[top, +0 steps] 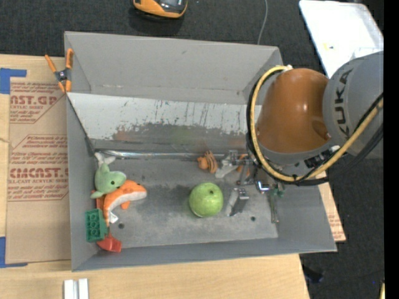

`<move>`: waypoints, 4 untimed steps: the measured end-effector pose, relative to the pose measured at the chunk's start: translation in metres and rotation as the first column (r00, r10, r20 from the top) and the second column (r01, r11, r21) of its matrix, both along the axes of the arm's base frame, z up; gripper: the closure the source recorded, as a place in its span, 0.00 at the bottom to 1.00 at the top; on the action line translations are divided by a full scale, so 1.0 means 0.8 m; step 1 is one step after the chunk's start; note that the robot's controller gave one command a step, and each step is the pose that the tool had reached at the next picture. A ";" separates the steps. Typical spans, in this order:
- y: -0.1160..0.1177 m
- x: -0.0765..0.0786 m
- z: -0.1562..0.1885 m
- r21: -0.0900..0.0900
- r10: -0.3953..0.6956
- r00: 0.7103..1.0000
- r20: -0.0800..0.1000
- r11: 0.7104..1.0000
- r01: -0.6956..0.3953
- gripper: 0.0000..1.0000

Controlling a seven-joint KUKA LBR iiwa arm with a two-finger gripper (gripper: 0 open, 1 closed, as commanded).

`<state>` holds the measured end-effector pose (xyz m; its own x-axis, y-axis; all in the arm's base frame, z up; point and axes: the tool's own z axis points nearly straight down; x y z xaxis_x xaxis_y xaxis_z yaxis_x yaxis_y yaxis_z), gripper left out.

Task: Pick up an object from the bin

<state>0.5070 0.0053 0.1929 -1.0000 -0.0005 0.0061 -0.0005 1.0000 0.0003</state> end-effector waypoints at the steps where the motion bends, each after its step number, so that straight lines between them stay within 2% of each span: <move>1: 0.000 0.002 0.004 0.000 0.000 1.000 0.007 1.000 0.000 0.00; 2: -0.008 0.015 -0.051 0.001 -0.108 0.994 0.011 0.994 0.108 0.00; 3: 0.051 -0.003 -0.050 0.000 -0.010 1.000 0.010 1.000 0.010 0.00; 4: 0.078 0.035 -0.063 -0.002 -0.220 0.976 0.005 0.976 0.220 1.00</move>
Offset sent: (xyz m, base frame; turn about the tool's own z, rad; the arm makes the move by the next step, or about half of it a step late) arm 0.0232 -0.0161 -0.1033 0.2507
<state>0.5348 0.0677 0.1425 -0.9757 0.2192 0.0007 0.2192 0.9757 -0.0015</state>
